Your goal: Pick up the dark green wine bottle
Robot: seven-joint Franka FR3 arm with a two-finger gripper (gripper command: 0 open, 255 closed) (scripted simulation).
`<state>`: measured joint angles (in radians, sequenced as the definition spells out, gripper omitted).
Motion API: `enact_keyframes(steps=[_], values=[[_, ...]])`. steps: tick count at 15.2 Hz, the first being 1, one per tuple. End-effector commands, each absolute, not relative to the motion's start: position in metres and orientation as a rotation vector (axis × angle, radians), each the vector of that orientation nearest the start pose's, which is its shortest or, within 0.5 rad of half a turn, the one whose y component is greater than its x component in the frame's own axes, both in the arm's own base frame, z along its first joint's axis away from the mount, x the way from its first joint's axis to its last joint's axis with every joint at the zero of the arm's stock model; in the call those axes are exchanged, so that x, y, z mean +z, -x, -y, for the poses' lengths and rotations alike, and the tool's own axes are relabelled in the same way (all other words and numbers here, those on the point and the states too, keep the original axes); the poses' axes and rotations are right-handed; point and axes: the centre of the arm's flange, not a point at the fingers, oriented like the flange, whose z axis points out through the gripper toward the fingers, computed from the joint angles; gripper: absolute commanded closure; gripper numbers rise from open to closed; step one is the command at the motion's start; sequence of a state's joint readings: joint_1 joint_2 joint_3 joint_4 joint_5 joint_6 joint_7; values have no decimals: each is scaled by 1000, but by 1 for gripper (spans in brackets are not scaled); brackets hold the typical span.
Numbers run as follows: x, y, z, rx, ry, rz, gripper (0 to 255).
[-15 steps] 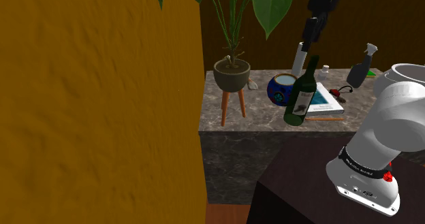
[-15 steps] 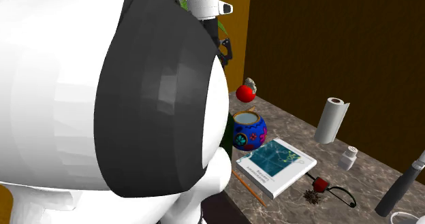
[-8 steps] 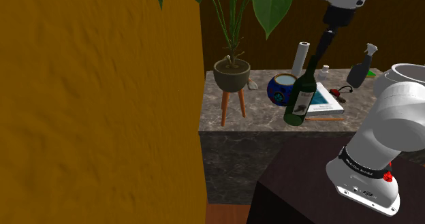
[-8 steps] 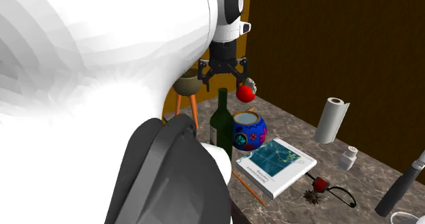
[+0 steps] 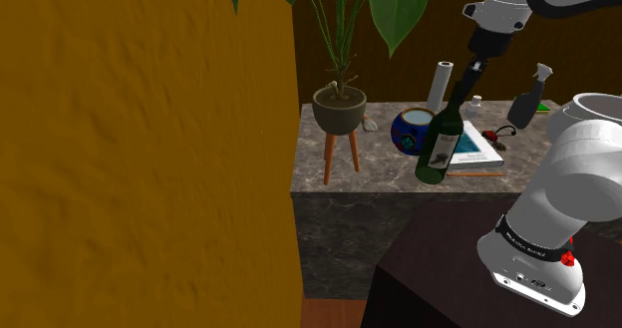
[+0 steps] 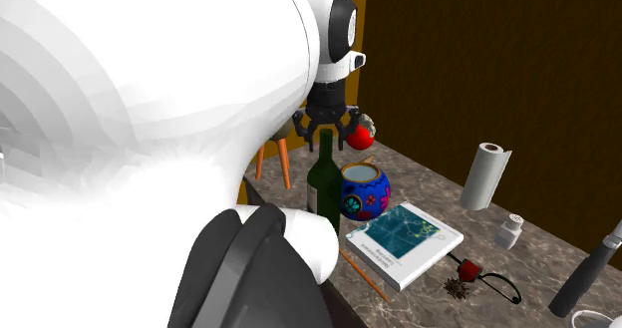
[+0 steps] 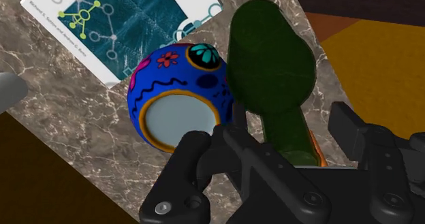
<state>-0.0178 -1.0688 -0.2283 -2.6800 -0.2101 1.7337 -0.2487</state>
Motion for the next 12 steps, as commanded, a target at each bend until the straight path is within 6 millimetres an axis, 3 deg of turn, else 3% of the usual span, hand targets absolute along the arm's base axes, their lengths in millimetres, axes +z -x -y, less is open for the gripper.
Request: enact_keyframes(steps=[1, 9, 12], values=[[519, -243, 89, -172, 3161, 207, 255], [520, -243, 90, -172, 3161, 207, 255], [535, -243, 90, -172, 3161, 207, 255]])
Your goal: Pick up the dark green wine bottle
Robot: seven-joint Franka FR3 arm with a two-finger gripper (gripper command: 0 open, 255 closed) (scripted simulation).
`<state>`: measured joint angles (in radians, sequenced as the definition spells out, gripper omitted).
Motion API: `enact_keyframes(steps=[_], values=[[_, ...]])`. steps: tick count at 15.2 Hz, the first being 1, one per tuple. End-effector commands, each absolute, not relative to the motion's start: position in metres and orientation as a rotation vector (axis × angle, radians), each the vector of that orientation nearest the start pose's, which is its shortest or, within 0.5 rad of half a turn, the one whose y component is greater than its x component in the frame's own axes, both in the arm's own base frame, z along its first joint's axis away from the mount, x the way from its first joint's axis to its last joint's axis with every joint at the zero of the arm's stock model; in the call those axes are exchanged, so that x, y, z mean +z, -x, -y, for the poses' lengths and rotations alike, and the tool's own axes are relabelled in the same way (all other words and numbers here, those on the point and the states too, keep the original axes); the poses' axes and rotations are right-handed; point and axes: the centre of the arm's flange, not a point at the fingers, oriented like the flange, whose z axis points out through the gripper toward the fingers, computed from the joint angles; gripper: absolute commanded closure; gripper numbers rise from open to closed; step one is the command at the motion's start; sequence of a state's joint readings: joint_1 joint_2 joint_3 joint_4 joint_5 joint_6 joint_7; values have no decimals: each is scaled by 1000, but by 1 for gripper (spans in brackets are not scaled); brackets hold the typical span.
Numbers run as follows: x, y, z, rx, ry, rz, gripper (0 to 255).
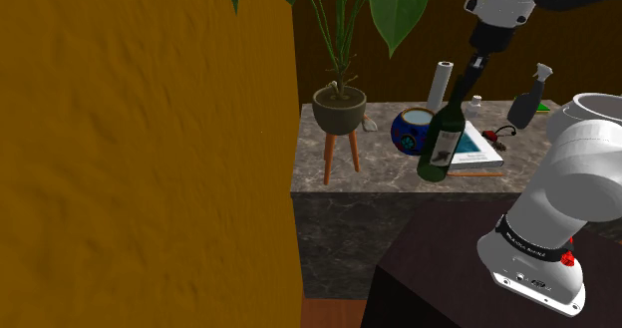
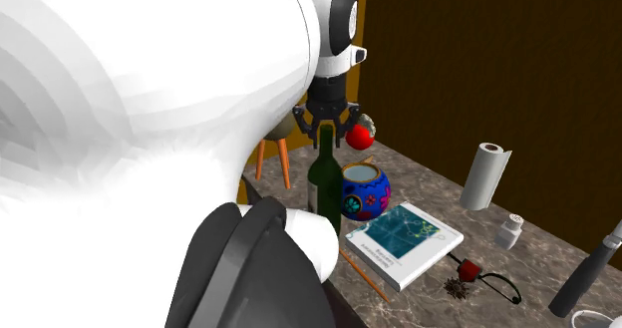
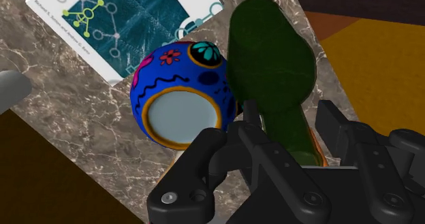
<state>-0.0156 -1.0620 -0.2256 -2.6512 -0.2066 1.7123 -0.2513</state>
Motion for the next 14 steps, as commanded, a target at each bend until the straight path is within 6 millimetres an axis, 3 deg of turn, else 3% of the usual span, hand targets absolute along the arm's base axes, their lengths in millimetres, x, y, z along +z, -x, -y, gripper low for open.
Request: enact_keyframes(steps=[1, 12, 14], values=[[541, -243, 90, -172, 3161, 207, 255], [599, -243, 90, -172, 3161, 207, 255], [600, -243, 90, -172, 3161, 207, 255]])
